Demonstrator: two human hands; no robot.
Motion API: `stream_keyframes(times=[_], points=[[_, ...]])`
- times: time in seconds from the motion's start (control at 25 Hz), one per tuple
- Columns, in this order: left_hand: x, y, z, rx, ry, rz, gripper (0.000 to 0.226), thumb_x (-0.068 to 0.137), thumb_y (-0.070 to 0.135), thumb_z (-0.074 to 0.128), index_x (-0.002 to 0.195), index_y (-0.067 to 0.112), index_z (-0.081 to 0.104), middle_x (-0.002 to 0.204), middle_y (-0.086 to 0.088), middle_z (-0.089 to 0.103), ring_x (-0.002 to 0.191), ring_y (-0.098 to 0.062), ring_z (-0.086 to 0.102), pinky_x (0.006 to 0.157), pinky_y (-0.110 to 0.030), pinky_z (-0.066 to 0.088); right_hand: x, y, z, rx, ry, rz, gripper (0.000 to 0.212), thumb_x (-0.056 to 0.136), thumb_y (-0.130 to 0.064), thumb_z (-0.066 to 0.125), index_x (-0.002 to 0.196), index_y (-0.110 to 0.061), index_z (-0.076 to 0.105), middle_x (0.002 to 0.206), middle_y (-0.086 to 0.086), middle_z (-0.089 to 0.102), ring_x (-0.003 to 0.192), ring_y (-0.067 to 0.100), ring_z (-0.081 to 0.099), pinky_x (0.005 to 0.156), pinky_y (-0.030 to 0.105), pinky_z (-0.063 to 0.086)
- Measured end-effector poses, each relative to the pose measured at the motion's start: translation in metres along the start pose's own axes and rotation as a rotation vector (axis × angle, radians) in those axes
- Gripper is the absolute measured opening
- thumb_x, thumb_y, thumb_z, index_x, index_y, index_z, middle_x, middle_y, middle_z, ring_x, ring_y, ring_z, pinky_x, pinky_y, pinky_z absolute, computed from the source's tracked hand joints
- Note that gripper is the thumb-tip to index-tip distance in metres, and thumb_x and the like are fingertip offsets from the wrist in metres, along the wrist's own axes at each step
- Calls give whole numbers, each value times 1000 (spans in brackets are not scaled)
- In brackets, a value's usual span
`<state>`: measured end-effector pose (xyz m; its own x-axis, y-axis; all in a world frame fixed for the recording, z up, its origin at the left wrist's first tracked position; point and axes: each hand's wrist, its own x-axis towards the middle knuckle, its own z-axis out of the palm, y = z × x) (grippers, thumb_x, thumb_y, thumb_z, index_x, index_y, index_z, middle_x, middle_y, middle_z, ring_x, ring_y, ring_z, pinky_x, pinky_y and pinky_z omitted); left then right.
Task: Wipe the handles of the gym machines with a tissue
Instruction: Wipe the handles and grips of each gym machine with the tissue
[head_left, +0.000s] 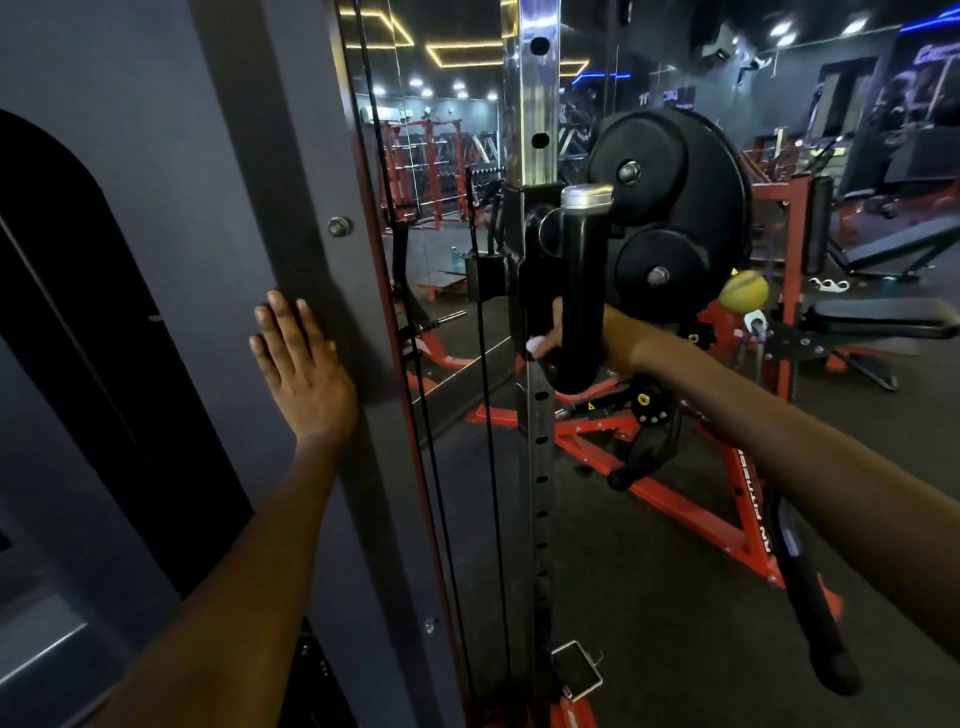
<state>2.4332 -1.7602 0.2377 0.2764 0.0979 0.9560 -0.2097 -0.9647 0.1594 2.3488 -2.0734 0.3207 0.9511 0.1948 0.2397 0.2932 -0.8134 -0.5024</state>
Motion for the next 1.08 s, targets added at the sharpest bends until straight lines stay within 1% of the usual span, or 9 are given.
stream_keyframes(times=[0.16,0.24,0.32,0.4,0.48,0.64,0.84,0.96,1.08], points=[[3,0,2,-11,-34,-27,50,105,14,33,150,-3,21,155,-28,21,142,-46,19,117,-32,-18,6,-12,-13,-13,-76,122,9,87,-11,63,79,-8,60,67,-2,46,68,12,45,59,12,44],[3,0,0,-20,-48,-36,50,105,15,31,150,-3,20,156,-27,19,143,-46,18,117,-32,-19,2,-21,-11,-134,-94,110,26,92,-4,52,114,9,58,66,4,39,82,18,40,51,2,35],[0,0,-1,-19,-46,-32,49,105,15,32,150,-2,21,155,-27,20,143,-46,19,117,-32,-18,-14,-34,-6,-237,-53,92,36,94,0,46,129,10,46,81,7,53,84,25,49,65,0,37],[0,0,0,-15,-46,-19,49,105,14,33,150,-2,22,155,-28,22,142,-46,20,118,-33,-17,-7,-5,-5,-234,-63,29,35,92,-1,51,126,-4,54,111,9,59,106,27,55,89,15,40],[1,0,1,-17,-52,-13,48,105,13,33,150,-3,23,155,-28,22,142,-46,20,118,-33,-16,-8,-11,-10,-246,-112,-59,31,91,-1,52,118,-10,63,114,4,59,110,25,55,96,24,41],[1,1,0,-11,-67,-46,49,106,14,32,150,-2,22,155,-27,21,143,-46,19,117,-32,-18,-3,-11,-6,-139,-58,-59,35,86,-18,58,97,15,62,104,33,60,100,43,56,91,46,45],[0,3,-2,-16,-85,-51,51,106,15,31,151,-1,18,157,-25,16,145,-44,15,116,-31,-20,-2,8,-17,-198,-48,26,19,86,-12,61,101,-2,68,107,14,67,100,27,62,93,41,49],[-1,3,-2,-23,-82,-56,50,106,15,32,151,-2,18,157,-26,18,144,-44,16,116,-31,-19,0,-13,-10,-157,-80,-144,16,88,-6,60,99,0,70,99,4,66,93,15,61,91,31,48],[-3,0,-3,-15,-75,-32,49,105,14,33,150,-3,21,155,-27,21,143,-45,19,117,-31,-19,-5,-31,-3,-203,-140,-137,19,94,-4,49,104,-3,65,101,5,59,100,24,55,92,29,47]])
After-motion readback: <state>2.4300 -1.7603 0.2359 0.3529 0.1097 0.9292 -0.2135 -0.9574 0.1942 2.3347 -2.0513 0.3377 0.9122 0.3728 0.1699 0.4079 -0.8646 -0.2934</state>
